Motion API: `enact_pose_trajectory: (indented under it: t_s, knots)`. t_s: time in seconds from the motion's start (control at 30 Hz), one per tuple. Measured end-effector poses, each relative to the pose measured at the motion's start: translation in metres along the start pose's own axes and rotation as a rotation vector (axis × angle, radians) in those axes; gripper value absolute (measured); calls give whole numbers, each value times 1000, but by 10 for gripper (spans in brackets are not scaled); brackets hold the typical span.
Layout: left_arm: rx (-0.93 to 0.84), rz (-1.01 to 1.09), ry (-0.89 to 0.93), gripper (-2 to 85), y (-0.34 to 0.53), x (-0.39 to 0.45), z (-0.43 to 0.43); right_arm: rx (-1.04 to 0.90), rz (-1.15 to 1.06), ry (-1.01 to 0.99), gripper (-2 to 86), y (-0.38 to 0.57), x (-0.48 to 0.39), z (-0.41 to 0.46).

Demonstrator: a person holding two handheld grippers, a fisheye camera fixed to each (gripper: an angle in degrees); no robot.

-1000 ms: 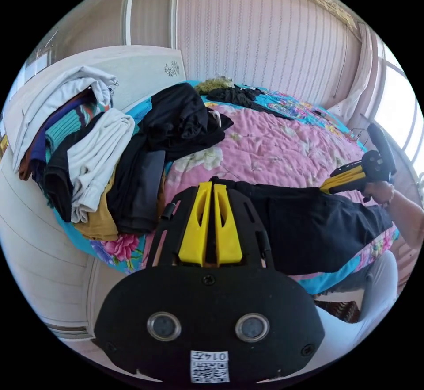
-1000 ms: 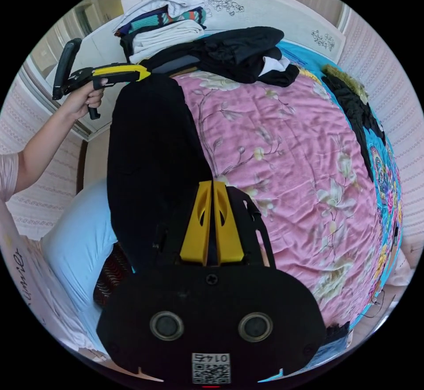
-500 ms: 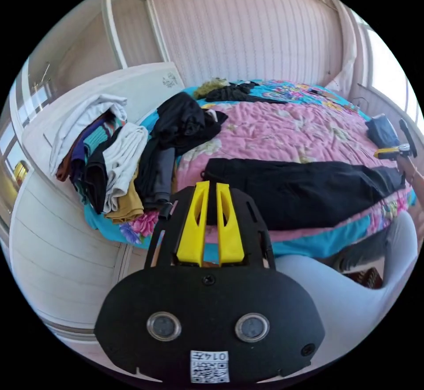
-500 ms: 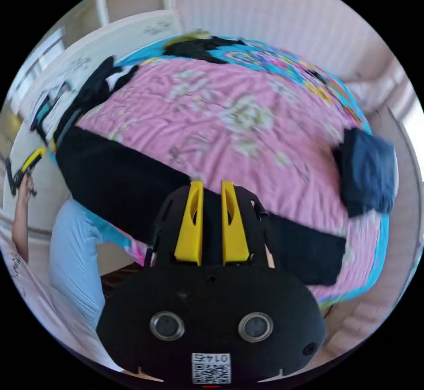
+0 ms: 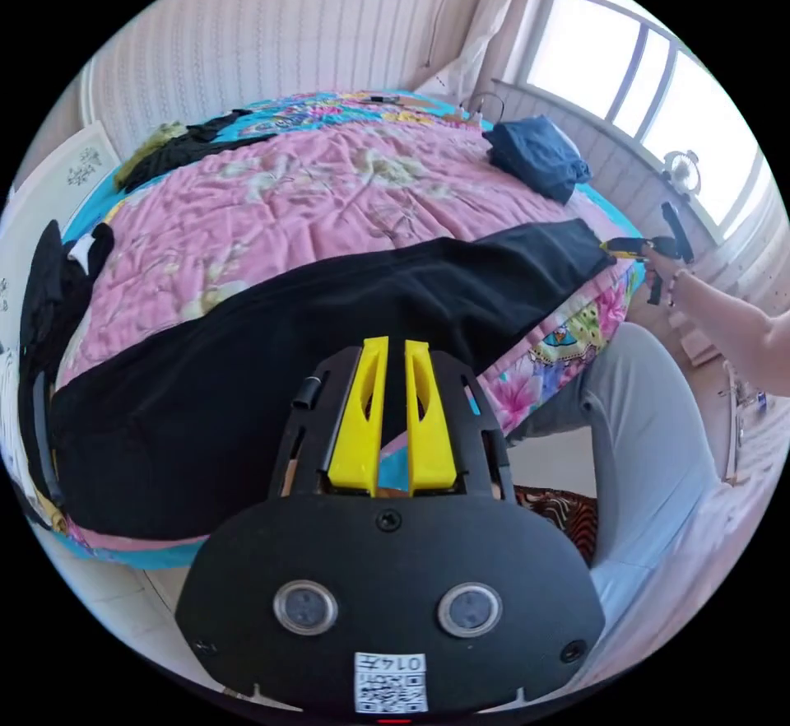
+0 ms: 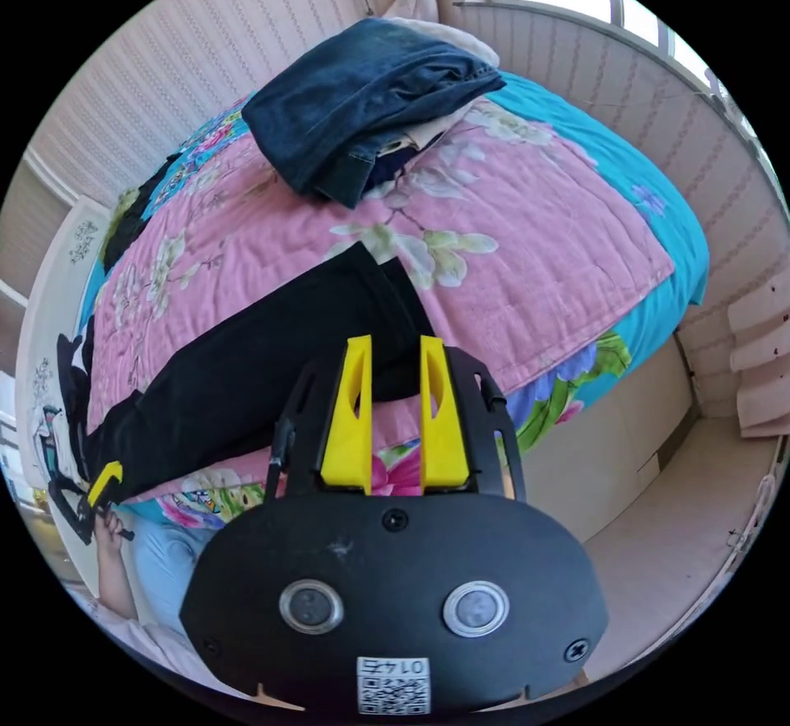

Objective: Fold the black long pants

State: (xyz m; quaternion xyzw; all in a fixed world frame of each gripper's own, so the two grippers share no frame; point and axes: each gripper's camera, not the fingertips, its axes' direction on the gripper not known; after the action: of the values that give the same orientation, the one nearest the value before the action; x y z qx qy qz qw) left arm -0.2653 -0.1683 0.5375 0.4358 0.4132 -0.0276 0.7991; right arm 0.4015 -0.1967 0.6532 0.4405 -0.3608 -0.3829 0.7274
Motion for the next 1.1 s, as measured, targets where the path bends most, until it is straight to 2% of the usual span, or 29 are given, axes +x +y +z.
enact_pose_trajectory:
  t_s: [0.1, 0.3, 0.4, 0.5, 0.57, 0.63, 0.67, 0.73, 0.77, 0.83, 0.87, 0.93, 0.97, 1.0, 1.03, 1.1]
  knots:
    - [-89, 40, -37, 0, -9, 24, 47, 3, -59, 5, 20, -1, 1, -13]
    - [-127, 73, -64, 5, -10, 42, 76, 105, -152, -93, 15, 9, 19, -65]
    - [-130, 47, -51, 11, -7, 45, 96, -47, -130, -59, 19, 3, 28, -18]
    - [-123, 13, -5, 25, -3, 44, 106, -19, -76, -24, 26, 0, 25, -18]
    - [-119, 9, -11, 28, -2, 46, 104, 24, -104, 76, 12, 0, 11, -36]
    - [-38, 54, -34, 17, 0, 60, 92, 111, -309, 293, 3, 2, -44, -58]
    - [-22, 66, -35, 14, 0, 65, 90, 124, -378, 308, 2, 4, -62, -61]
    - [1, 106, -22, 3, -1, 88, 101, 98, -626, 135, -2, 8, -142, -63]
    - [1, 113, -23, 1, -1, 93, 108, 79, -678, 48, -2, 10, -163, -60]
    - [6, 102, -82, -6, 4, 112, 137, -46, -899, -247, -3, 22, -251, -40]
    - [7, 105, -93, -6, 6, 115, 144, -74, -960, -272, -4, 26, -274, -35]
    - [-30, 129, -114, -8, 12, 124, 172, -63, -1145, -188, -4, 42, -347, -15]
    - [-43, 129, -104, -8, 14, 125, 180, -53, -1167, -159, -4, 43, -361, -9]
    - [-53, 120, -86, -8, 18, 125, 194, -116, -1212, -104, -4, 44, -385, 11]
    - [-29, 115, -74, -8, 22, 125, 202, -311, -1269, -47, -4, 46, -405, 45]
    - [-35, 109, -66, -8, 23, 126, 215, -329, -1300, -33, -5, 43, -415, 57]
